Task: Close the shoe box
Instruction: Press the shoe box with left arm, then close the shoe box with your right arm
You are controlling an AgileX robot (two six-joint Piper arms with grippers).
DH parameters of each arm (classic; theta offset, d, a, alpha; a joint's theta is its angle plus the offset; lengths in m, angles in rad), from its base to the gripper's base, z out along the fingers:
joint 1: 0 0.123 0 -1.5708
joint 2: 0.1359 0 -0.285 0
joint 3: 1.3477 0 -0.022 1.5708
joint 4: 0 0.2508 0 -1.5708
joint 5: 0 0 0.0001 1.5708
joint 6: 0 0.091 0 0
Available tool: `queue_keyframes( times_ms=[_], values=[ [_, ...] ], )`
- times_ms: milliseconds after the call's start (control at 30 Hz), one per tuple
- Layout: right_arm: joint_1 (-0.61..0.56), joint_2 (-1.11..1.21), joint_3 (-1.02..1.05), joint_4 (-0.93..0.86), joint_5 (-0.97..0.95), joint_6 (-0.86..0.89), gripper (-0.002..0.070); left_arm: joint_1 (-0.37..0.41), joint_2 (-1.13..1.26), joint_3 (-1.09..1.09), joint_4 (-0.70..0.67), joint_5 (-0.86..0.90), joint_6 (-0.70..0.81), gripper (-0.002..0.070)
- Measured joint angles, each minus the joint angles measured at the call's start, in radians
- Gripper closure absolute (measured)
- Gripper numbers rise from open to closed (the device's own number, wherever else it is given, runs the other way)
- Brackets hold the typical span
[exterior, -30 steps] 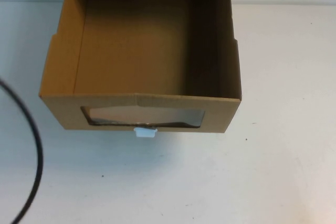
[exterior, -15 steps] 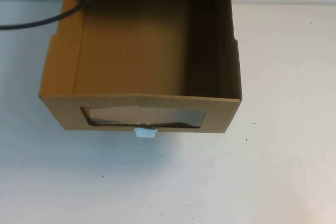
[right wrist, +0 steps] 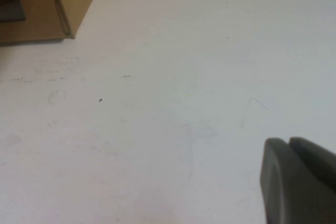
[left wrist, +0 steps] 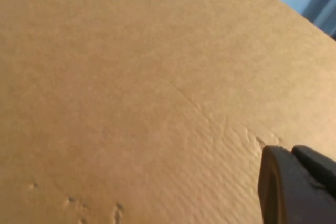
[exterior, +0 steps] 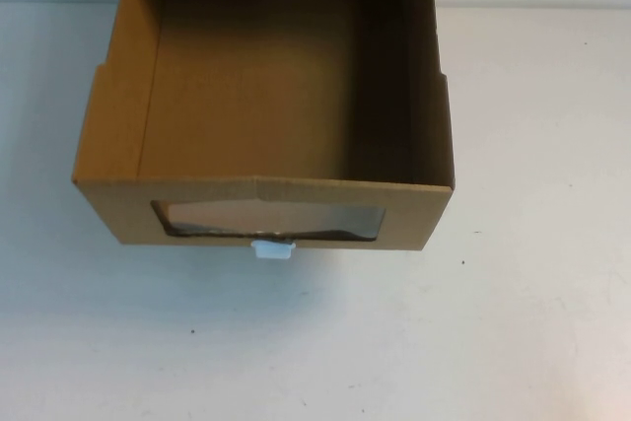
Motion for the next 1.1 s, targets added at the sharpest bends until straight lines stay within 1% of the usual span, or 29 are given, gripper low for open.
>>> queue_keyframes(
  times_ms=[233, 333, 400, 567, 700, 767, 800, 900, 1000, 1100],
  values=[
    [0.000, 0.000, 0.000, 0.000, -0.002, 0.000, 0.0689, -0.005, 0.061, -0.028, 0.000, 0.003, -0.015, 0.0680],
    [0.000, 0.000, 0.000, 0.008, -0.050, 0.000, 0.0689, -0.005, 0.073, -0.028, 0.000, 0.011, -0.015, 0.0680],
    [0.000, 0.000, 0.000, 0.055, -0.125, 0.000, 0.0689, -0.005, 0.079, -0.028, 0.000, 0.018, -0.018, 0.0680],
    [0.000, 0.000, 0.000, 0.267, -0.300, 0.000, 0.0689, -0.007, 0.081, -0.030, 0.002, 0.031, -0.025, 0.0680],
    [0.000, 0.000, 0.000, 0.378, -0.376, 0.002, 0.0689, -0.007, 0.081, -0.030, 0.002, 0.033, -0.026, 0.0680],
    [0.000, 0.000, 0.000, 0.447, -0.381, 0.017, 0.0689, -0.007, 0.081, -0.030, 0.002, 0.033, -0.026, 0.0680],
    [0.000, 0.000, 0.000, 0.479, -0.365, 0.018, 0.0689, -0.007, 0.081, -0.030, 0.002, 0.033, -0.026, 0.0680],
    [0.000, 0.000, -0.063, 0.541, -0.235, 0.021, 0.0689, -0.007, 0.081, -0.030, 0.002, 0.036, -0.026, 0.0680],
    [0.000, 0.043, -0.181, 0.550, -0.054, 0.002, 0.0689, -0.007, 0.081, -0.030, 0.002, 0.044, -0.026, 0.0680],
    [0.000, 0.161, -0.315, 0.552, 0.147, -0.053, 0.0689, -0.007, 0.081, -0.030, 0.002, 0.044, -0.026, 0.0680]
  ],
)
